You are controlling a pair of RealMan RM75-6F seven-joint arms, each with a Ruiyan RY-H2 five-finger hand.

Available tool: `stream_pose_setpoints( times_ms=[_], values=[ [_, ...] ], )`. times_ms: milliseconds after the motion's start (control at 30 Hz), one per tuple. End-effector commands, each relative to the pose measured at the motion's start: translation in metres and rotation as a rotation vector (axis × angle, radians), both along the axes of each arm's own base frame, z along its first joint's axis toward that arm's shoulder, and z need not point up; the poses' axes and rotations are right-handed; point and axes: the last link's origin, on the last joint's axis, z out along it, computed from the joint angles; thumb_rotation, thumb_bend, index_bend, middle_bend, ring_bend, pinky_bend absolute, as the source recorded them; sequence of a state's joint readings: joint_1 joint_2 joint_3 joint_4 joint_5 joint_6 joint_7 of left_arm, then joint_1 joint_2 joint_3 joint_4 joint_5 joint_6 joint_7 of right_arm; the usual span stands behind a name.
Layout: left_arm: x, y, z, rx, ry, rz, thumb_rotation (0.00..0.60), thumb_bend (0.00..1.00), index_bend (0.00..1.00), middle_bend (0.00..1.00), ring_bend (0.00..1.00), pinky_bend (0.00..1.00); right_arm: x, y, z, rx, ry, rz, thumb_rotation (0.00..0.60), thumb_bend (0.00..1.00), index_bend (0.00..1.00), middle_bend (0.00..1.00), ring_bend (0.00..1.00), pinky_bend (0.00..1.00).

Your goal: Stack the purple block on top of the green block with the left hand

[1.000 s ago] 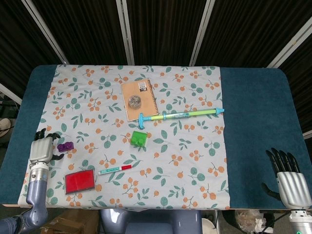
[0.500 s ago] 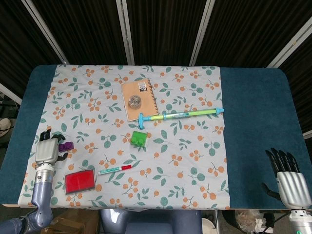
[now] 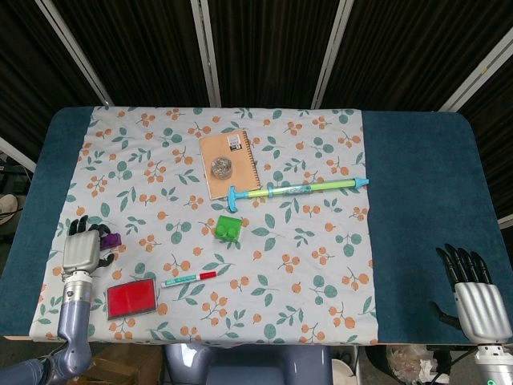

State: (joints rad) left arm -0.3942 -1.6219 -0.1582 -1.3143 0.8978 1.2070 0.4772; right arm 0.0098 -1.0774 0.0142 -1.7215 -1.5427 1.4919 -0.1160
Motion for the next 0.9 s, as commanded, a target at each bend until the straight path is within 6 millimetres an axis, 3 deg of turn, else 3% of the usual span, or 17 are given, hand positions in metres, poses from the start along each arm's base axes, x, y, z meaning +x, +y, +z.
stream_pose_setpoints(
  times_ms=[33, 900],
  values=[
    [0.001, 0.0, -0.0017, 0.005, -0.004, -0.005, 0.6, 0.29, 0.36, 0.35, 0.07, 0.06, 0.0, -0.0002, 0.0001, 0.0, 0.0, 0.0, 0.6, 0.22, 0.0, 0.06, 0.0, 0.0],
    [0.0049, 0.0006, -0.0084, 0.007, 0.036, -0.015, 0.6, 0.35, 0.37, 0.37, 0.07, 0.06, -0.0002, -0.0003, -0.0009, 0.006, -0.002, -0.001, 0.6, 0.22, 0.0, 0.06, 0.0, 0.0]
  ],
)
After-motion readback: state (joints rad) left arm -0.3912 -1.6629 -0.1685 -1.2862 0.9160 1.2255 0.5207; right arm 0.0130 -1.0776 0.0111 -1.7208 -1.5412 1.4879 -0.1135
